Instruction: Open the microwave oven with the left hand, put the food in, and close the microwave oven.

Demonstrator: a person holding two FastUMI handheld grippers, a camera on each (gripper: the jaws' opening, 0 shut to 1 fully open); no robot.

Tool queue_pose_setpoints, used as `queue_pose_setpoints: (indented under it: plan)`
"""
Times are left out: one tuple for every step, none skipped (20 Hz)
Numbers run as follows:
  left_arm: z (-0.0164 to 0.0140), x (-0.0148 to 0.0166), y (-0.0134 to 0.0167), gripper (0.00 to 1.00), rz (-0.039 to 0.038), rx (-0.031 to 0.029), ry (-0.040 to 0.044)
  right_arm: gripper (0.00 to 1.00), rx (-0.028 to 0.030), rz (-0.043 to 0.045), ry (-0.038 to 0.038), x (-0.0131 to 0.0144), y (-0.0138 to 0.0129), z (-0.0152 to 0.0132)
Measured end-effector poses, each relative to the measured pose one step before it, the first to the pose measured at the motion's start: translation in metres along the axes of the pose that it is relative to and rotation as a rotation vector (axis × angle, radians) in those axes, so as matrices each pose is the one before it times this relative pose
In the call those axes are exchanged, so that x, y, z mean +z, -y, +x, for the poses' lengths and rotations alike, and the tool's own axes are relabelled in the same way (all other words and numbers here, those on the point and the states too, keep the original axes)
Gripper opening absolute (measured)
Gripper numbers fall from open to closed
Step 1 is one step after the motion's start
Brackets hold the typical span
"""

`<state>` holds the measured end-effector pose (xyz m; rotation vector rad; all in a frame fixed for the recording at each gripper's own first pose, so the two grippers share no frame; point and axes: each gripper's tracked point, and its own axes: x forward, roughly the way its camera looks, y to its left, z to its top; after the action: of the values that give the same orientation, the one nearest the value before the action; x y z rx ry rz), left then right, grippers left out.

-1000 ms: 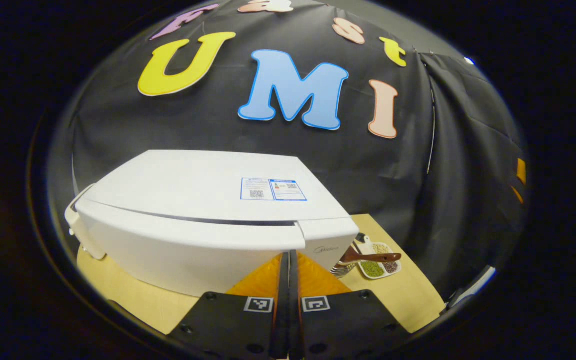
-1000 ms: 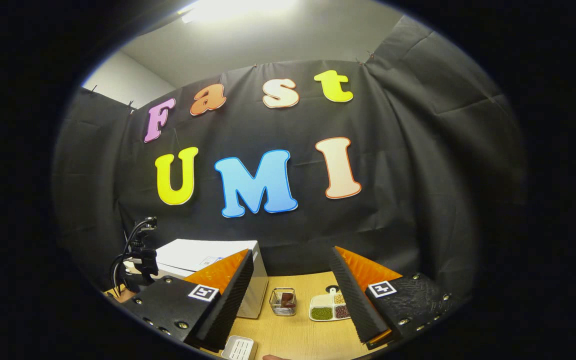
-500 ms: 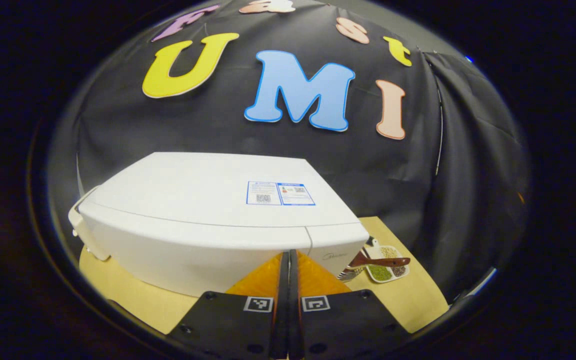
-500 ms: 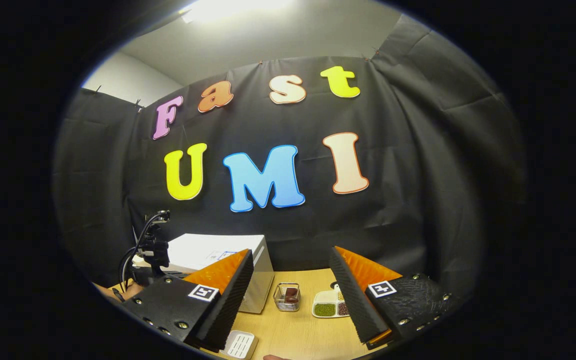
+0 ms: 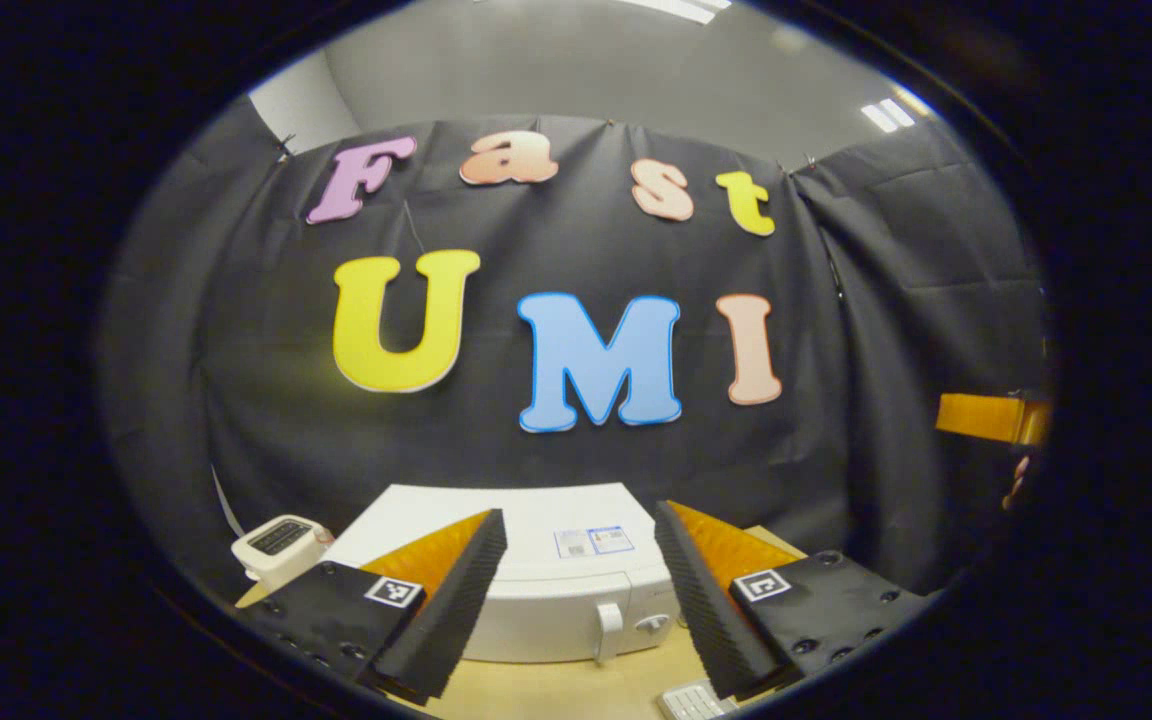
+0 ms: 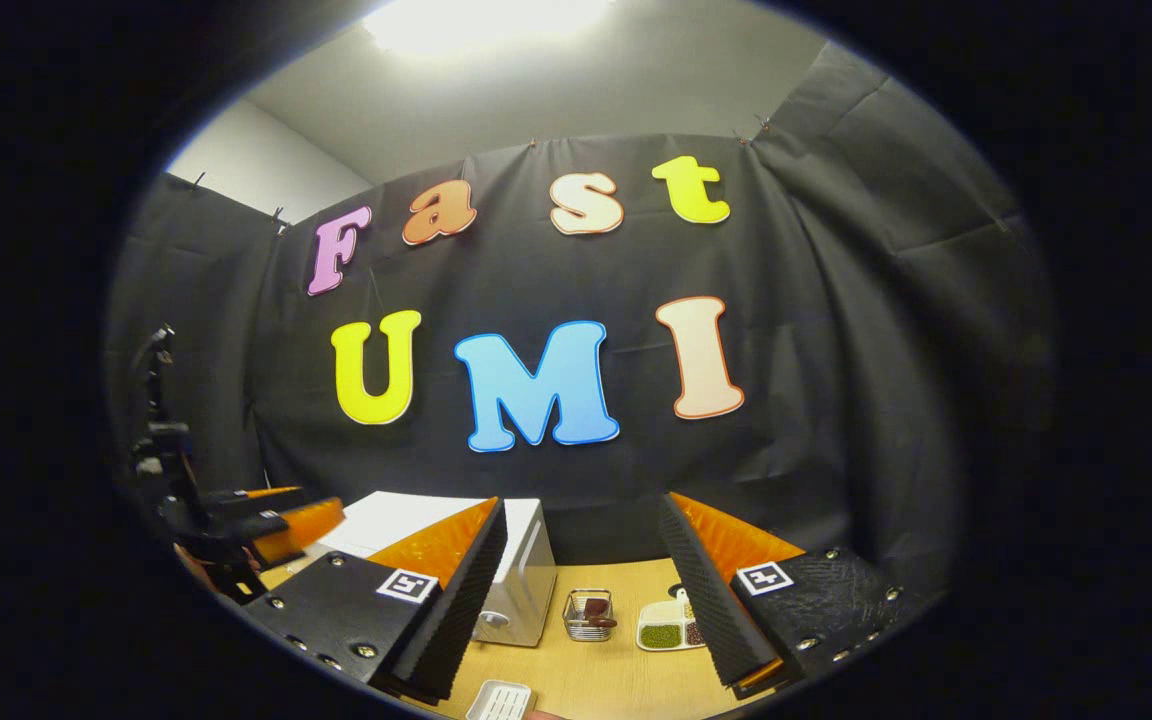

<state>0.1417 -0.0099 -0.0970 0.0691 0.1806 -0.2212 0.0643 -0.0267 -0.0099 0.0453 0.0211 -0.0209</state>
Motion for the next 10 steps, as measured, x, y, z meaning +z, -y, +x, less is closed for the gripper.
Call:
queue_pose_setpoints:
  plan:
    - [-0.02245, 0.02895, -0.01006, 0.95, 0.00954, 0.0159, 0.04766, 0.93, 0.00475, -0.00514, 0.0018, 0.00591, -0.0085, -0.00071]
    - [-0.01481, 0.02856, -0.00862, 0.96, 0.00261, 0.00427, 0.04833, 0.93, -0.00262, -0.00503, 0.00646, 0.00653, -0.00565, -0.00184]
    - [-0.01351, 0.02266, -0.0081, 0.97, -0.00406, 0.00513, 0.03017, 0.93, -0.00569, -0.00622, 0.00682, 0.00591, -0.00154, -0.00286]
    - [-0.01027, 0.01685, -0.01152, 0.97, -0.00248, 0.01232, 0.01861, 0.93, -0.00659, -0.00877, 0.00751, 0.00602, -0.0051, -0.0038]
    - [-0.00834, 0.00693, -0.01246, 0.94, -0.00012, 0.01388, -0.00249, 0.93, -0.00625, -0.00815, 0.00869, 0.00656, -0.00602, -0.00485]
    - [-0.00791, 0.0053, -0.00929, 0.96, 0.0019, 0.00645, -0.00388, 0.93, -0.00882, -0.00889, 0.00652, 0.00696, -0.00543, -0.0054]
    - [-0.00676, 0.00085, -0.00771, 0.95, -0.0012, 0.00349, -0.00278, 0.93, -0.00422, -0.00557, 0.00615, 0.00475, -0.00543, -0.00671]
    - [-0.00845, 0.00202, -0.00414, 0.94, -0.00257, -0.00979, 0.00183, 0.93, -0.0053, -0.00071, 0.00426, 0.00521, -0.00654, -0.00624]
    - [-0.00516, -0.00026, -0.00231, 0.94, -0.00501, -0.01194, -0.00228, 0.93, -0.00578, -0.0036, 0.00597, 0.00527, -0.00537, -0.00726]
    - [-0.0055, -0.00194, -0.00136, 0.94, -0.0033, -0.01919, -0.00563, 0.93, -0.00942, -0.00912, 0.00897, 0.00665, -0.00413, -0.00696]
